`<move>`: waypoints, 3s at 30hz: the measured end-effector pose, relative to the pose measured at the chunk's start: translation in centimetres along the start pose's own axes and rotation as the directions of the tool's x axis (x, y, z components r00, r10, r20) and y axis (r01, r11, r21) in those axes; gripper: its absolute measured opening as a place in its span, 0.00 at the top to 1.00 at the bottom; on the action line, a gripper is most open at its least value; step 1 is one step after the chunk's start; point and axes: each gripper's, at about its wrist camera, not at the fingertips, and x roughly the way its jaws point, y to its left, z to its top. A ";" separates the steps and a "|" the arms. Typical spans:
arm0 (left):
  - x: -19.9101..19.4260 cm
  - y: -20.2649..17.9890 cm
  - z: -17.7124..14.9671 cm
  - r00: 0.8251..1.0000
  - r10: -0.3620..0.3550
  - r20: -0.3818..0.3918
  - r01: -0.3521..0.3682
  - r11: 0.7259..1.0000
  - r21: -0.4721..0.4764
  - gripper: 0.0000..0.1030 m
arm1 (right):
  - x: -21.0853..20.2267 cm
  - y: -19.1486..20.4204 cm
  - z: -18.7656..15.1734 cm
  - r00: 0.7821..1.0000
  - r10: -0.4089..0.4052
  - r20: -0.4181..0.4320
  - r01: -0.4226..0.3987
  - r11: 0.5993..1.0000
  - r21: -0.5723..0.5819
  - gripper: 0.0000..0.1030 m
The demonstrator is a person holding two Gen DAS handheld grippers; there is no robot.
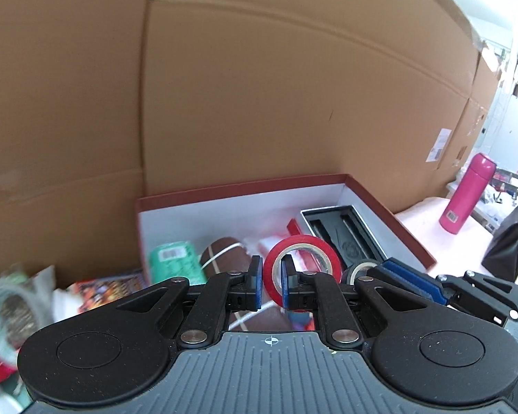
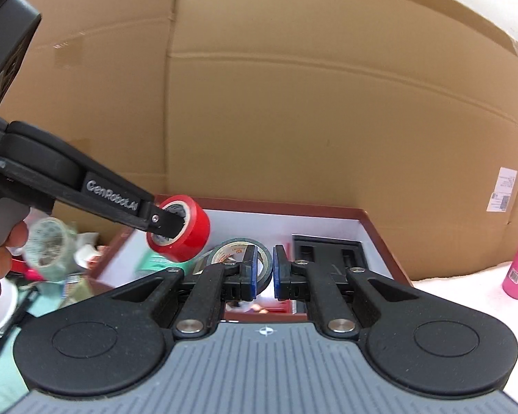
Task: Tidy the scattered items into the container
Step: 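Carry the red tape roll with the left gripper over the shoebox, then lower the tape roll into the shoebox and open the left gripper, then move the left tool back toward the black marker on the cloth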
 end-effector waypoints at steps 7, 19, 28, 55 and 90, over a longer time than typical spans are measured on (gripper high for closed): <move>5.3 -0.4 1.0 0.998 0.012 -0.065 -0.012 1.000 0.006 0.93 | 4.5 -1.3 -1.2 0.999 -0.004 -0.053 0.003 1.000 -0.031 0.90; 7.4 -0.5 0.9 0.996 0.023 -0.082 -0.022 1.000 0.018 0.49 | 6.3 -0.9 -1.9 0.997 -0.018 -0.072 0.012 0.996 -0.086 0.82; 4.8 -0.6 0.4 1.000 0.003 -0.026 -0.003 1.000 0.002 0.06 | 4.3 -0.4 -1.6 0.999 -0.054 -0.004 0.053 0.991 -0.120 0.28; -4.7 -1.3 -6.6 0.991 0.117 0.071 -0.118 0.993 0.017 0.00 | -2.9 3.7 -2.9 0.996 0.090 0.002 -0.090 0.993 -0.071 0.02; -13.3 13.0 -20.0 0.953 0.304 -0.013 -0.300 0.931 -0.209 0.14 | -5.4 18.3 -9.1 0.947 0.285 -0.149 -0.311 0.929 -0.202 0.06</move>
